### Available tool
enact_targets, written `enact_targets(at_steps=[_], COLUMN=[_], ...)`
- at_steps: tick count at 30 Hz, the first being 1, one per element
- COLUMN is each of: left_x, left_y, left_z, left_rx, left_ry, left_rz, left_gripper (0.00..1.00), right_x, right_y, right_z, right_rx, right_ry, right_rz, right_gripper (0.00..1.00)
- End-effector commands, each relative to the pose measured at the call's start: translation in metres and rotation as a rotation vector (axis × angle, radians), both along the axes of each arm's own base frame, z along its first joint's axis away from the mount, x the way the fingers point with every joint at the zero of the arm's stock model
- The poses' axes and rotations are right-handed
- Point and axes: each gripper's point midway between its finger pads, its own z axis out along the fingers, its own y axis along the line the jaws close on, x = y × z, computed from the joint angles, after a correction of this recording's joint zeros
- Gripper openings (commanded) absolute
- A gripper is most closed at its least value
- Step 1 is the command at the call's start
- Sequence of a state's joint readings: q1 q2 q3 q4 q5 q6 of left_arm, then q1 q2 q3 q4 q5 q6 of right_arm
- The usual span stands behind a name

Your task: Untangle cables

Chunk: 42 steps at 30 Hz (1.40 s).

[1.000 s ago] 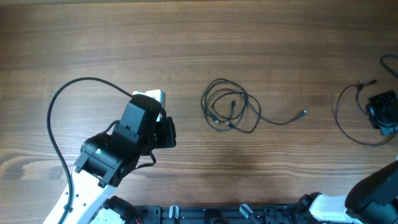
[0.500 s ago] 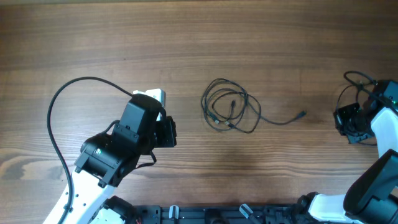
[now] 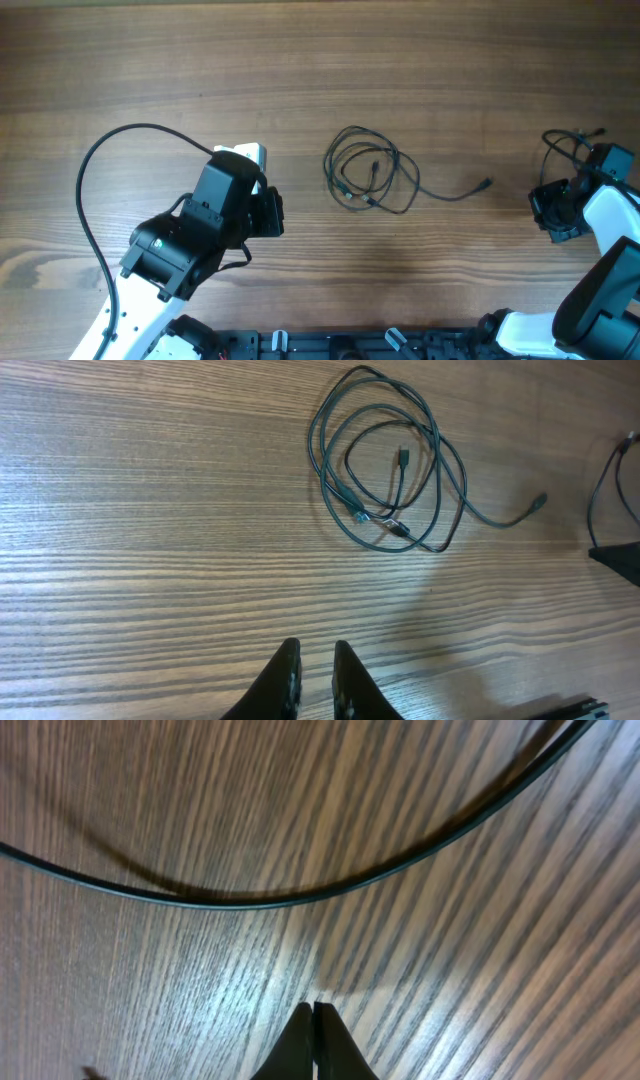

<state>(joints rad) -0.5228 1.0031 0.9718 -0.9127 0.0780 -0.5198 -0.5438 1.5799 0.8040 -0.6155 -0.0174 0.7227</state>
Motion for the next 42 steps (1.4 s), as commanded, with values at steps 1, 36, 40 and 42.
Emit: enact_targets(at_steps=[1,36,40,42], left_x=[0.0,0.002,0.002,0.002], left_y=[-0.004,-0.005,-0.005,-0.005], left_z=[0.004,0.006,0.006,0.006], left_rx=[-0.011,-0.017,-0.017,-0.017], left_ry=[-0.007,-0.017,-0.017,-0.017], left_rz=[-0.022,-0.022,-0.022,-0.022], left_gripper=[0.13,0.13,0.13,0.13], right_x=[-0.003,-0.005,-0.002,0.002], right_y=[-0.007,-0.07,-0.093,-0.103], right_z=[-0.003,-0.082,-0.079,-0.077], right_rx=[-0.045,-0.027,-0.036,-0.046], right_ry=[0.018,0.026,-0.011,-0.035], right_rz=[-0.023,-0.238,-0.29,-0.306], right_gripper=[0.04,0.04,0.04,0.04])
